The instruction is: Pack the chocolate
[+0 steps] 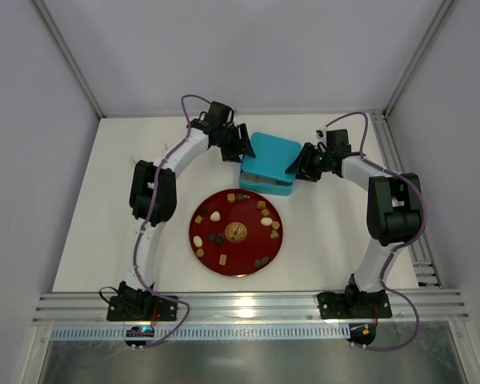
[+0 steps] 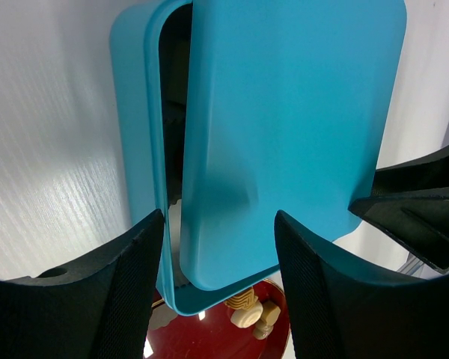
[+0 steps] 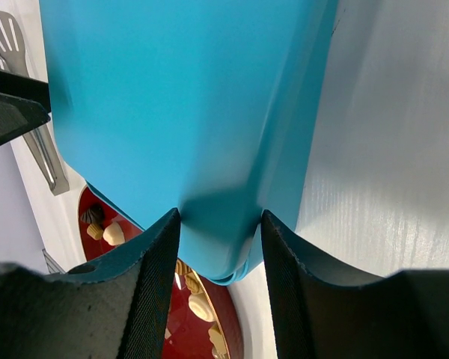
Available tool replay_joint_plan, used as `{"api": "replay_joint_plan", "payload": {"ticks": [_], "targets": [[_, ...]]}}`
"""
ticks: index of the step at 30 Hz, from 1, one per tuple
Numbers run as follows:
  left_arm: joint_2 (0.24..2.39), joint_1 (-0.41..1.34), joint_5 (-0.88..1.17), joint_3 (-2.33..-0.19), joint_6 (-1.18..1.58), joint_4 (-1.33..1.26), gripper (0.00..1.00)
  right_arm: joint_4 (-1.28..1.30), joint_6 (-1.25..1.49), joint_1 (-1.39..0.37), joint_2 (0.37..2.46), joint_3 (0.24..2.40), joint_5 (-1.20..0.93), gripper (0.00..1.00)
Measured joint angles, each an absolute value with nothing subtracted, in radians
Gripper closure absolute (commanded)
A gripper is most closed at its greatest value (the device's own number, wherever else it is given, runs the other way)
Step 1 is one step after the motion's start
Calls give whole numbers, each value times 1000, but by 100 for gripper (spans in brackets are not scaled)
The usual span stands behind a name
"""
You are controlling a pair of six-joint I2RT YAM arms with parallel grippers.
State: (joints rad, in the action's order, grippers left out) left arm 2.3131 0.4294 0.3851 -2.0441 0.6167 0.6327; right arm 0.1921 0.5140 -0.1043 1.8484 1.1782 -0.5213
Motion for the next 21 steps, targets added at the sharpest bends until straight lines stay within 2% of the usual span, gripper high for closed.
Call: {"api": "replay_joint_plan", "payload": {"ticks": [7,13,21], "targets": [[2313,429,385,-2044,616,633,41,201,498,-103,1848,1178,-535,52],[2313,427,386,-2032,609,632,43,213,486,-102,1848,1184,-538,59],[2310,426,397,-2016,601,622,43,231,468,-101,1852,1198,-547,61]]}}
